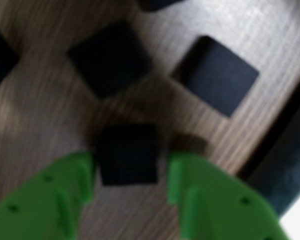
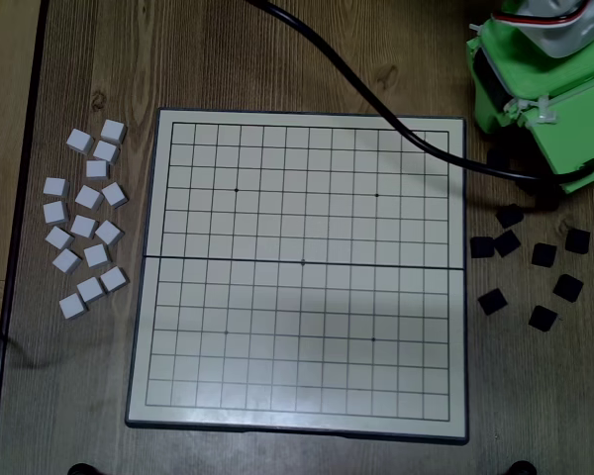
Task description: Grasp a Black stone and put it on the board on position (0,0).
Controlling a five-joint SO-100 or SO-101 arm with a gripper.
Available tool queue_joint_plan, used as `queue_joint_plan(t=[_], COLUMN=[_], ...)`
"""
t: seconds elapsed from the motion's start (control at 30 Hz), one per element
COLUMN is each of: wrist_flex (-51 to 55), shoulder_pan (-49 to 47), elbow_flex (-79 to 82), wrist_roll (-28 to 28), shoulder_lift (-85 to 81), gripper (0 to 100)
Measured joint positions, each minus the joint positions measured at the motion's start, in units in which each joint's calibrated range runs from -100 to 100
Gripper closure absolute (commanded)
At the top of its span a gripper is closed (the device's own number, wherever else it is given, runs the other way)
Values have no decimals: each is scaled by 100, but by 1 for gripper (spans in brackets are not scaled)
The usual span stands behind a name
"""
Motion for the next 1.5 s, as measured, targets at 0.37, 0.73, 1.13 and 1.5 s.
queue_joint_plan(t=[0.37,0.73,1.13,1.5], wrist_flex=[-103,-56,2412,3784], shoulder_pan=[11,11,356,1757], elbow_flex=[80,63,-2611,-4533], wrist_roll=[-88,-20,210,620], shoulder_lift=[55,27,301,82], gripper=[94,94,94,94])
